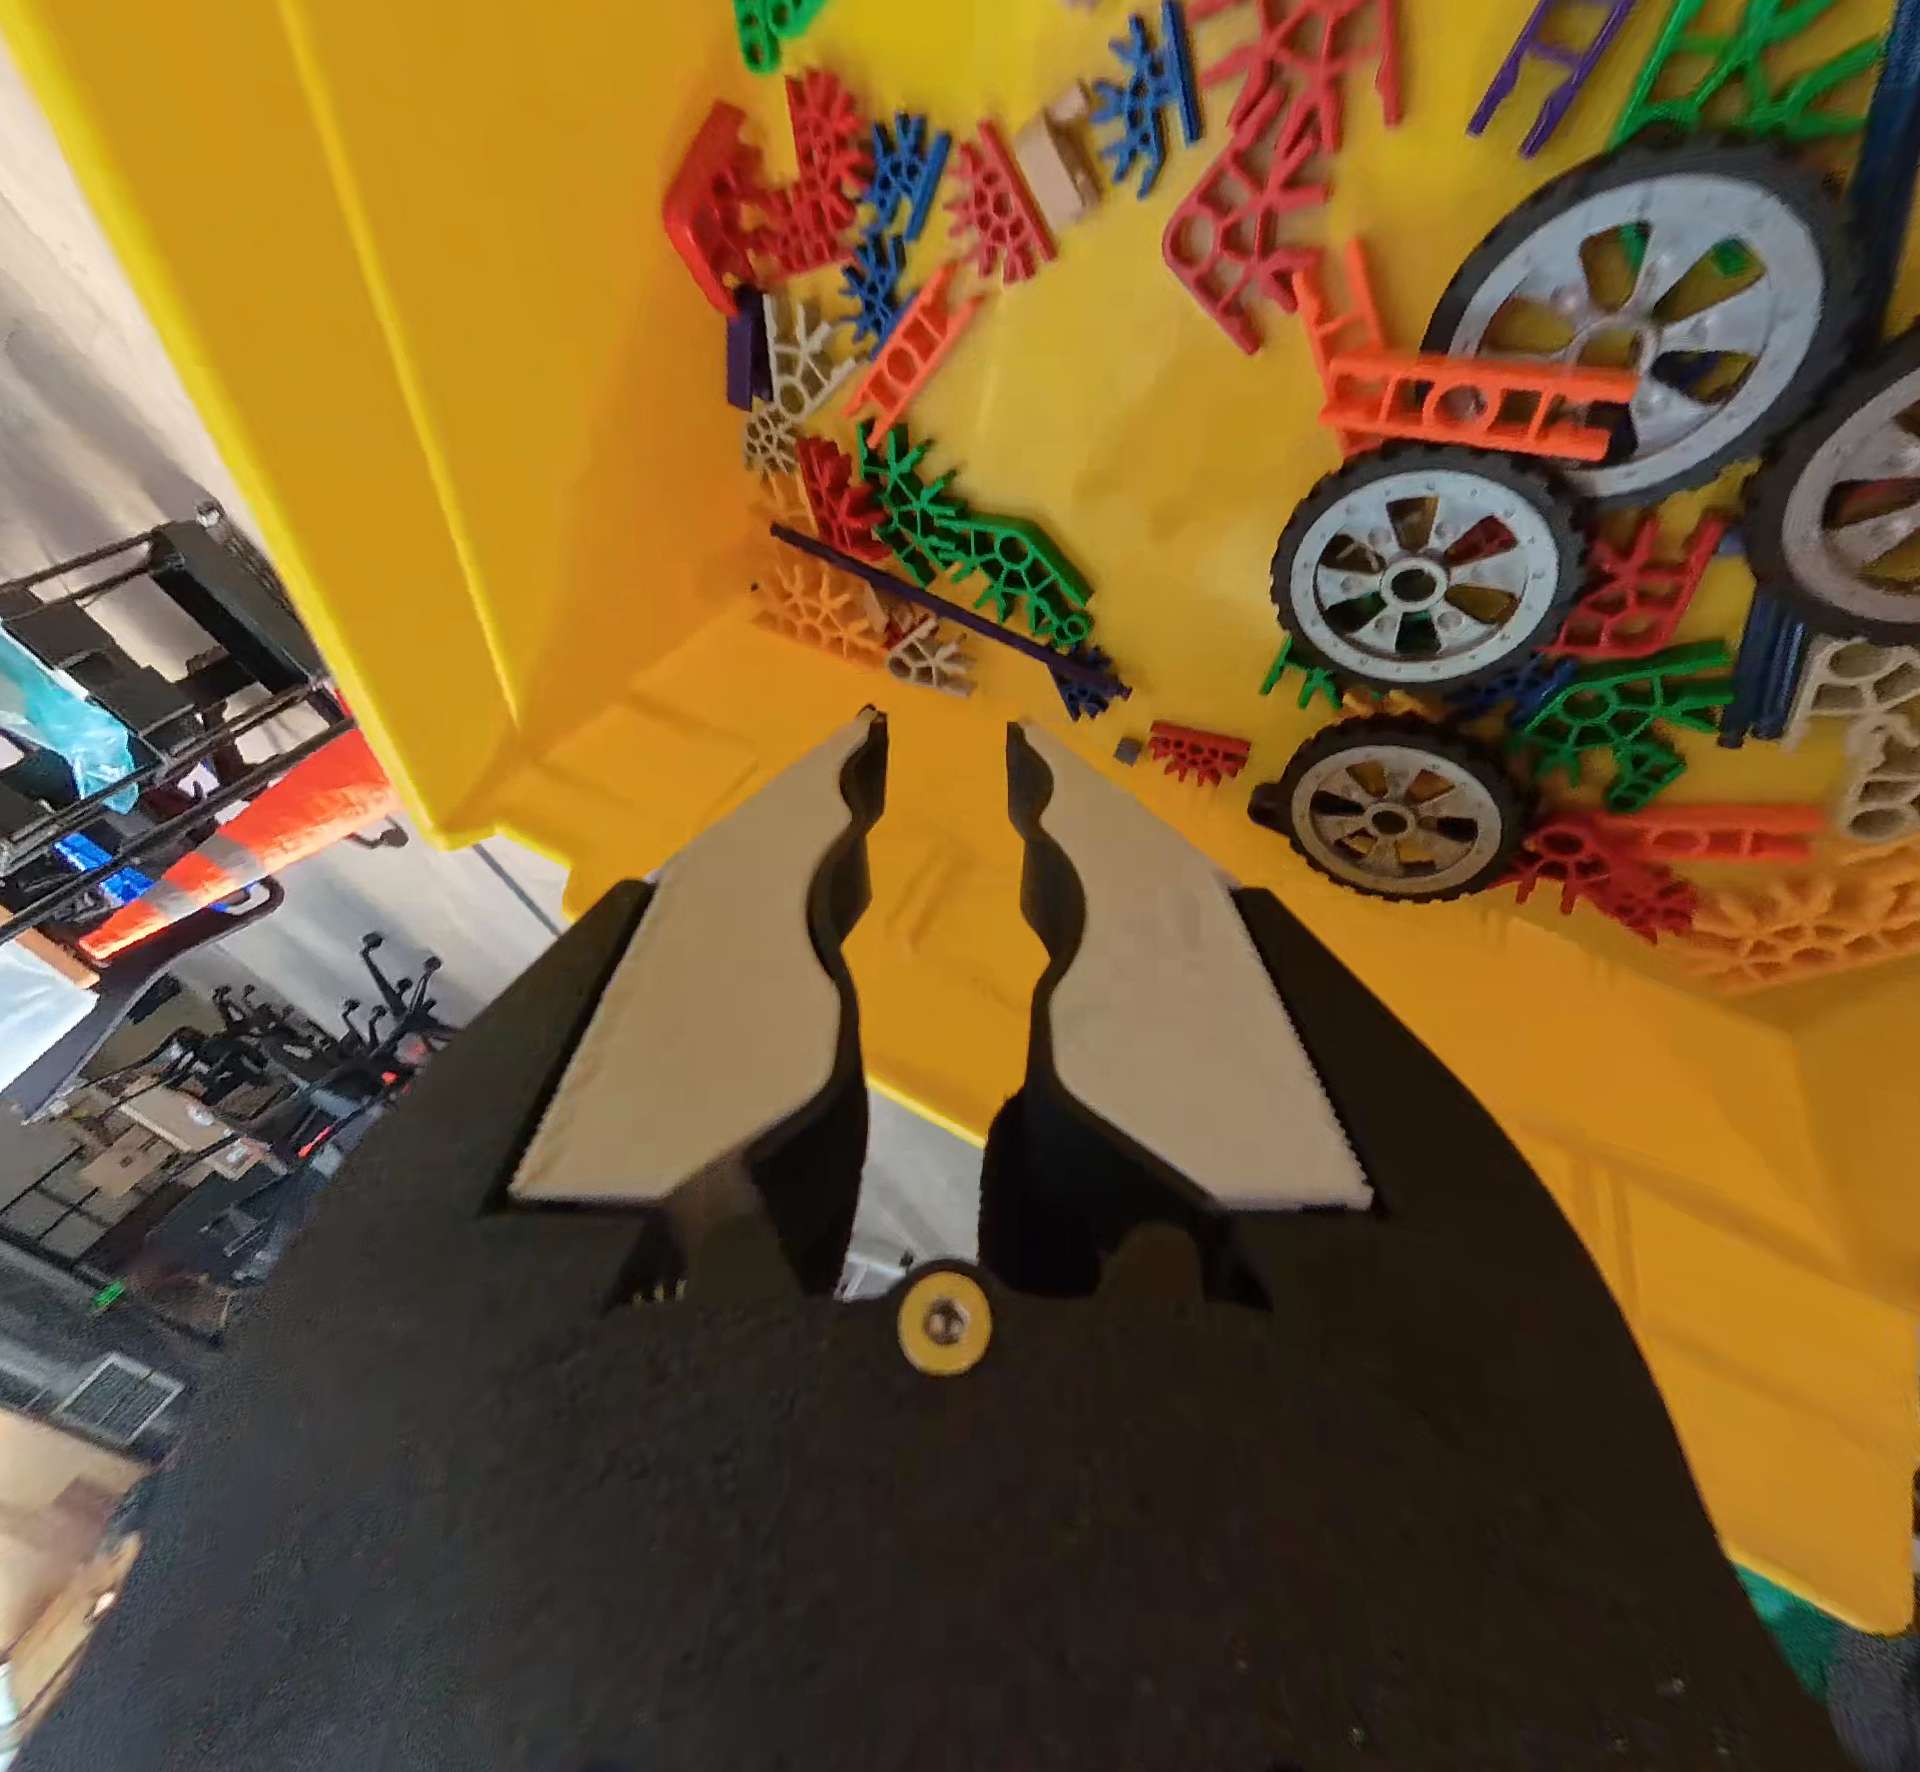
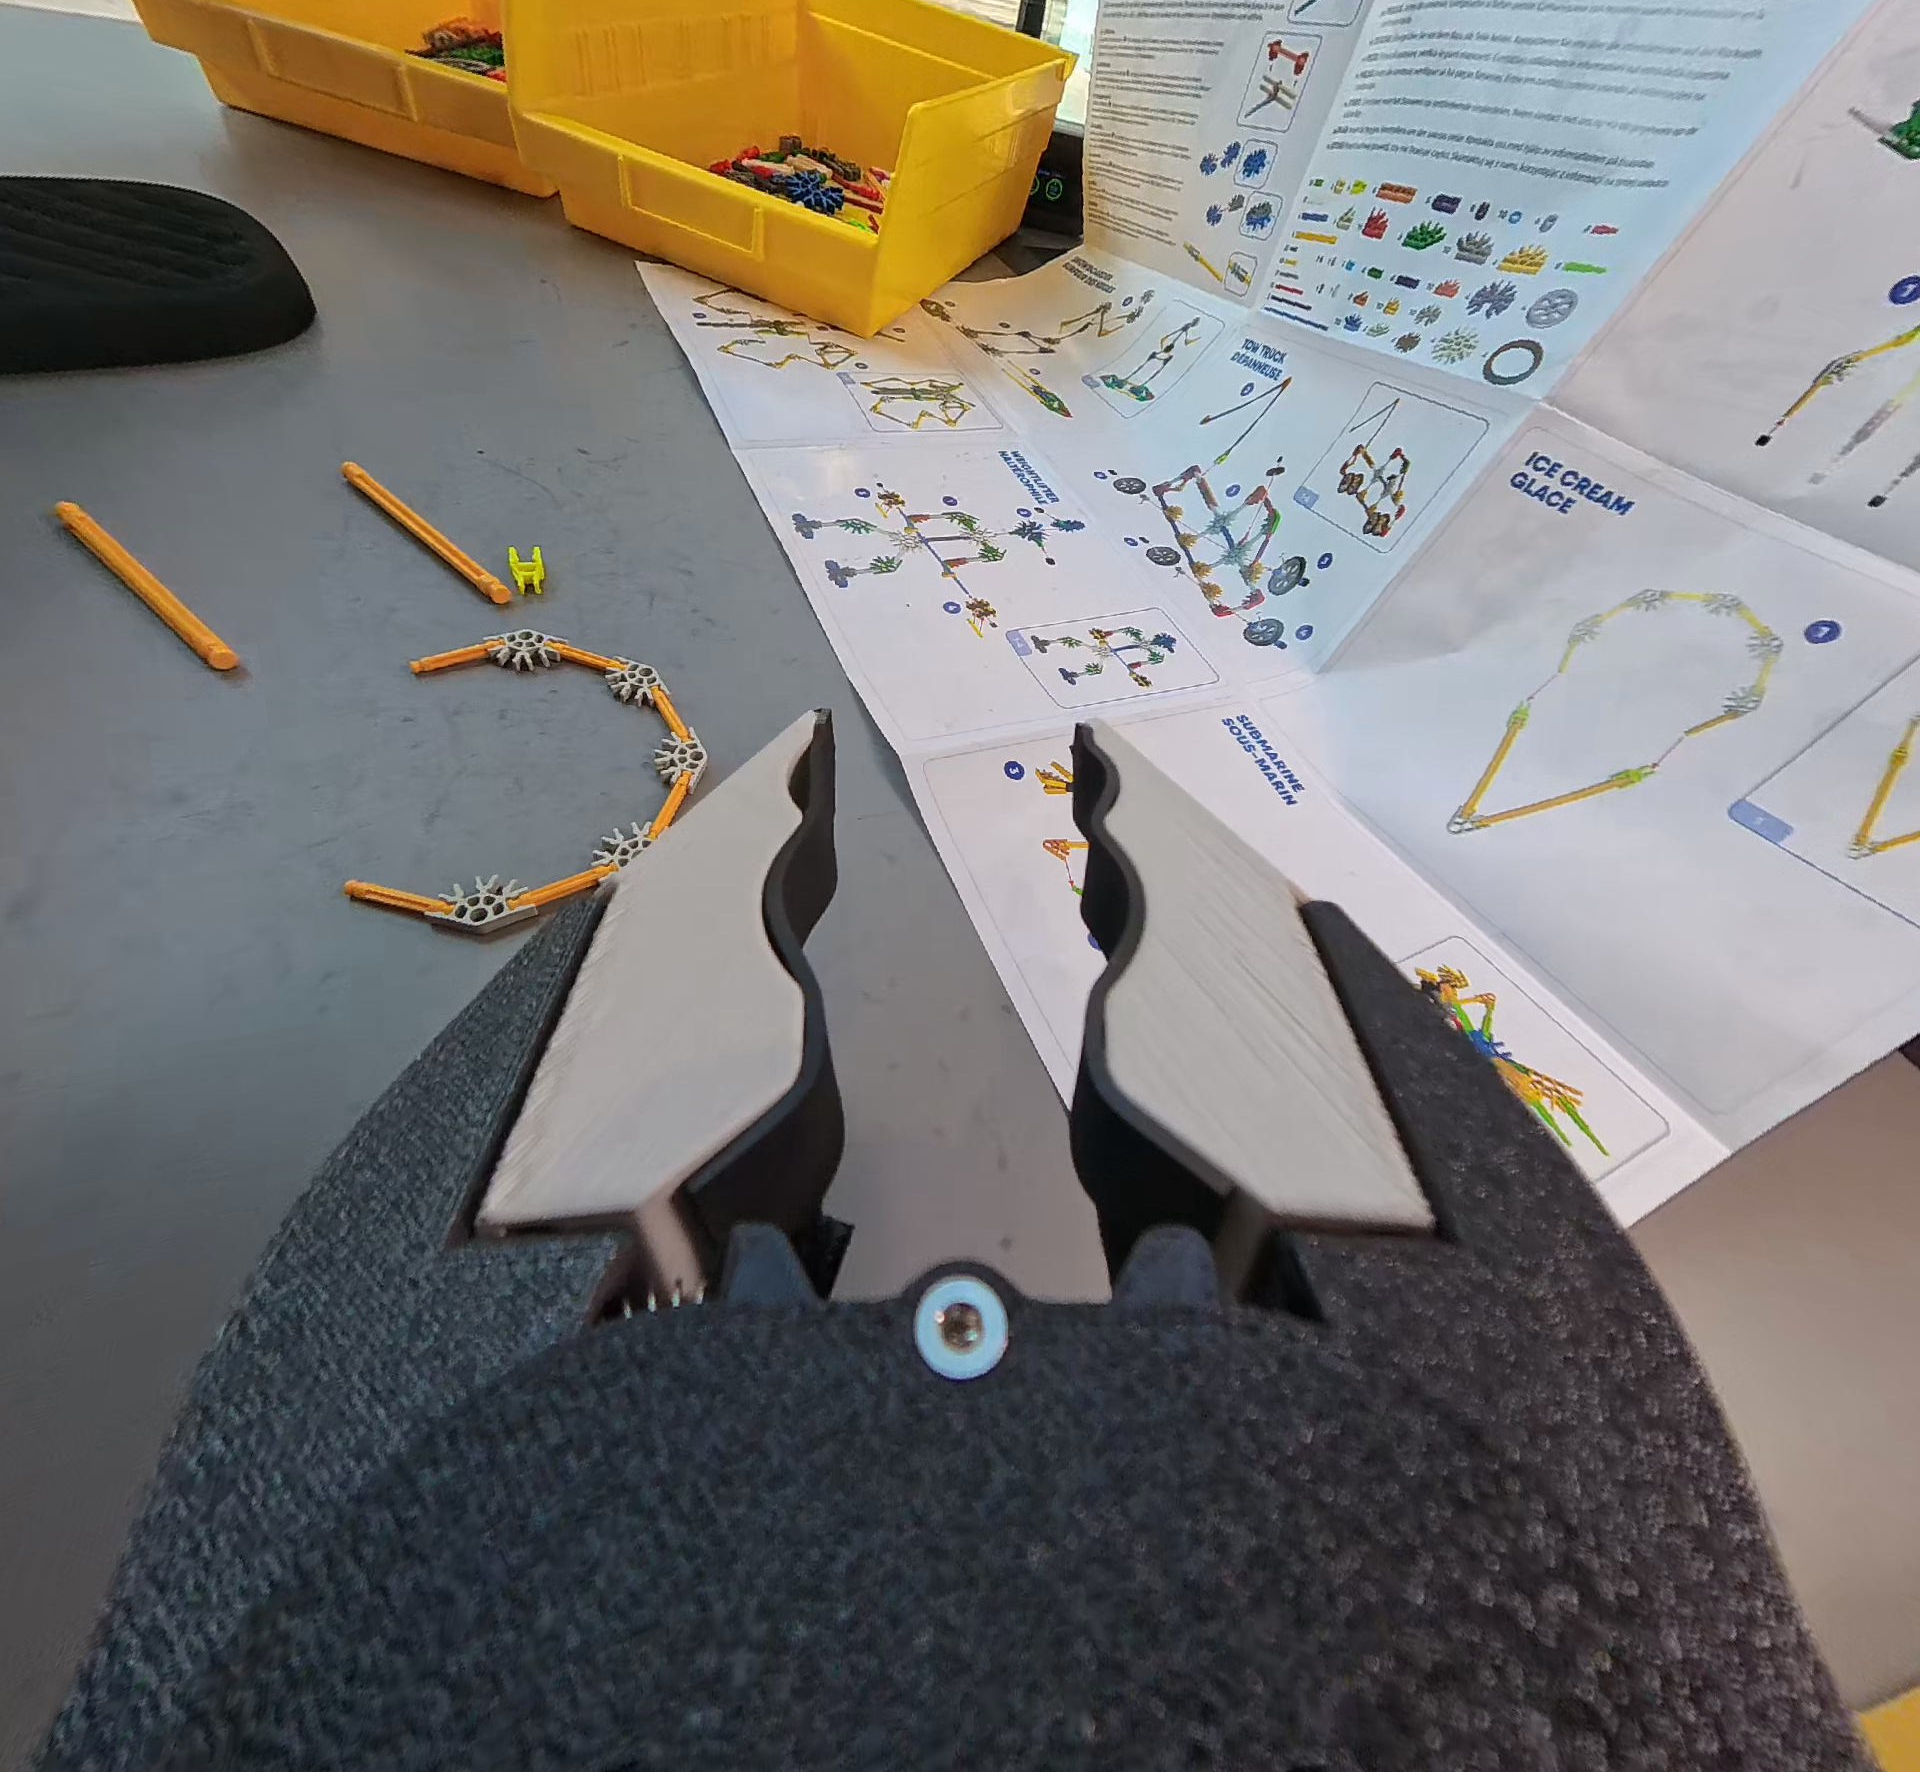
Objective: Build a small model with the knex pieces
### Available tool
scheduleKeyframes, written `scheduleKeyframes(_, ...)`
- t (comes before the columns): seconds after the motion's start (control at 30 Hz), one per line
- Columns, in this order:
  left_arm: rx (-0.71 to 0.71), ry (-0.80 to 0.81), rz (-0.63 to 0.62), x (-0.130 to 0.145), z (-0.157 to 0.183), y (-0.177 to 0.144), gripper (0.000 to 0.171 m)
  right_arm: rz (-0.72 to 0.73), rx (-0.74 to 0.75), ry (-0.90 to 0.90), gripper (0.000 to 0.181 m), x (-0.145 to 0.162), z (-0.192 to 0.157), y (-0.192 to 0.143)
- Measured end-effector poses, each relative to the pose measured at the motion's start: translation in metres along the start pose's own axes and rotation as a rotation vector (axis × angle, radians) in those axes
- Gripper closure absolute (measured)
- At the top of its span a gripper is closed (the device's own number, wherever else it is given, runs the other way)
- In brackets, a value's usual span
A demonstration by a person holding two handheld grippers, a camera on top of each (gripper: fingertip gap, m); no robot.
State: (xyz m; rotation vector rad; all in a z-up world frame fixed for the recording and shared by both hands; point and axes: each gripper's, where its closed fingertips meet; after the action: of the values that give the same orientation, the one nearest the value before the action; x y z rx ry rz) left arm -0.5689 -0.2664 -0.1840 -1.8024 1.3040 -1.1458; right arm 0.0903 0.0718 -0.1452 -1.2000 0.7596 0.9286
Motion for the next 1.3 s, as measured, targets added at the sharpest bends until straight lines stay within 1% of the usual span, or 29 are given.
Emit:
scheduleKeyframes(0.1,-0.019,0.088,-0.146,0.01,0.002,0.015,0.148,-0.003,0.001,-0.001,0.136,0.0,0.0,0.001)
scheduleKeyframes(0.27,-0.089,0.198,-0.315,0.016,0.002,0.039,0.149,0.005,0.002,0.016,0.137,-0.001,0.002,-0.001)
scheduleKeyframes(0.43,-0.096,0.191,-0.318,0.009,0.0,0.053,0.151,0.009,0.004,0.028,0.137,-0.001,0.004,-0.001)
scheduleKeyframes(0.47,-0.113,0.181,-0.31,0.008,-0.004,0.054,0.157,0.008,0.004,0.028,0.137,-0.001,0.004,-0.001)
scheduleKeyframes(0.53,-0.102,0.173,-0.28,0.006,-0.005,0.053,0.161,0.006,0.003,0.027,0.137,0.0,0.004,0.0)
scheduleKeyframes(0.6,-0.07,0.153,-0.224,0.003,-0.004,0.048,0.161,0.005,0.002,0.024,0.137,0.0,0.003,0.0)
scheduleKeyframes(0.7,-0.02,0.103,-0.13,0.002,-0.005,0.034,0.162,0.003,-0.001,0.019,0.137,0.0,0.002,0.0)
scheduleKeyframes(0.83,0.045,0.035,0.02,0.003,-0.007,0.002,0.162,0.002,-0.003,0.007,0.137,0.0,0.001,0.0)
scheduleKeyframes(0.9,0.089,0.02,0.138,-0.002,-0.001,-0.024,0.163,0.002,-0.004,0.0,0.137,0.0,-0.001,0.0)
scheduleKeyframes(0.97,0.157,0.028,0.315,-0.017,0.015,-0.061,0.162,0.0,-0.007,-0.005,0.137,0.0,-0.002,0.0)
scheduleKeyframes(1.03,0.236,0.076,0.527,-0.037,0.046,-0.109,0.162,-0.001,-0.011,-0.009,0.137,0.0,-0.003,0.0)
scheduleKeyframes(1.1,0.293,0.163,0.719,-0.056,0.089,-0.159,0.162,0.003,-0.017,-0.012,0.137,-0.001,-0.005,0.0)
scheduleKeyframes(1.2,0.401,0.325,0.99,-0.076,0.175,-0.233,0.162,0.01,-0.019,-0.023,0.138,-0.004,-0.008,0.0)
scheduleKeyframes(1.3,0.594,0.495,1.213,-0.085,0.274,-0.296,0.162,0.022,-0.021,-0.034,0.138,-0.009,-0.012,-0.001)
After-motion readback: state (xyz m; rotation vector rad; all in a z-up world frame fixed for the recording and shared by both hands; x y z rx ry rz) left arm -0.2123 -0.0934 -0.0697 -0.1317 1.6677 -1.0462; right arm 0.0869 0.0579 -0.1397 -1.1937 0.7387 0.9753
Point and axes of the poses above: each gripper's, where its closed fingertips meet, y out along the fingers, x out of its underside, z = x × y across the jaws, and after that the axes turned 8 degrees about -z, right-handed
